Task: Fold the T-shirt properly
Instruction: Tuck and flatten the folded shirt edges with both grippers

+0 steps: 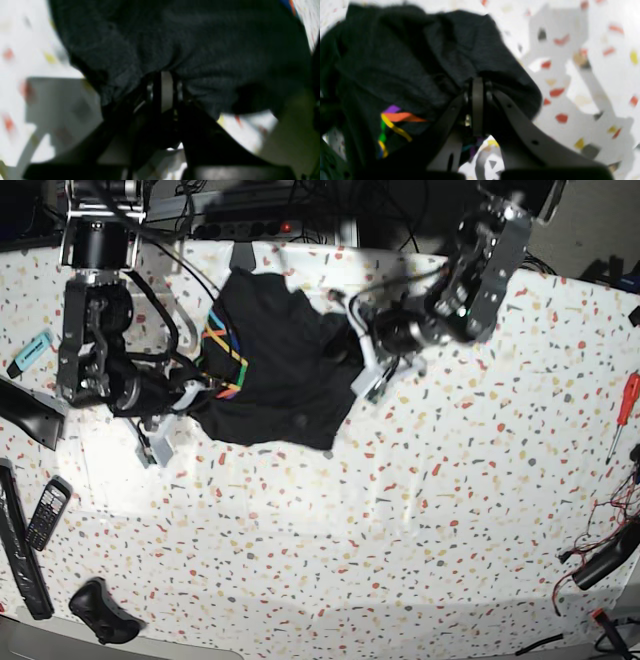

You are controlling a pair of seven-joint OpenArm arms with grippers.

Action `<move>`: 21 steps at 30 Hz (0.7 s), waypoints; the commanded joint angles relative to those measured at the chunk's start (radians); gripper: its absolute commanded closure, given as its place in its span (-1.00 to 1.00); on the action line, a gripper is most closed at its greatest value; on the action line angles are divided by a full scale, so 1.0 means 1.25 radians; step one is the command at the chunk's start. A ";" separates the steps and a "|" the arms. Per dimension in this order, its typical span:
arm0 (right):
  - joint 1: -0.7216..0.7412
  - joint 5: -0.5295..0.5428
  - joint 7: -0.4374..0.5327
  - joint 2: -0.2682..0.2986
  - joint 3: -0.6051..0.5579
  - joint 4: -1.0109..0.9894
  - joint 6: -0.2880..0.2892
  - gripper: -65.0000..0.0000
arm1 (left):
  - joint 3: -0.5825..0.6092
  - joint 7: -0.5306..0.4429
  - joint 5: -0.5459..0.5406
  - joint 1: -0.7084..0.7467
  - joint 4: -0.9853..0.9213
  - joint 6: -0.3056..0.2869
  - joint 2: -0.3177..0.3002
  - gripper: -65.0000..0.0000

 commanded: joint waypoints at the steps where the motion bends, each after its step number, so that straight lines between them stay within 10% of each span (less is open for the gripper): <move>1: 0.003 0.010 0.013 0.005 0.002 0.014 0.004 1.00 | -0.003 0.042 0.070 -0.029 -0.040 0.044 -0.002 0.89; 11: -0.087 0.073 0.065 0.002 0.000 0.032 0.004 1.00 | -0.003 -0.077 0.117 -0.254 -0.259 0.028 0.046 0.89; 21: -0.117 0.044 0.084 -0.034 0.030 0.148 0.004 1.00 | -0.003 -0.033 0.093 -0.298 -0.212 -0.008 0.039 0.89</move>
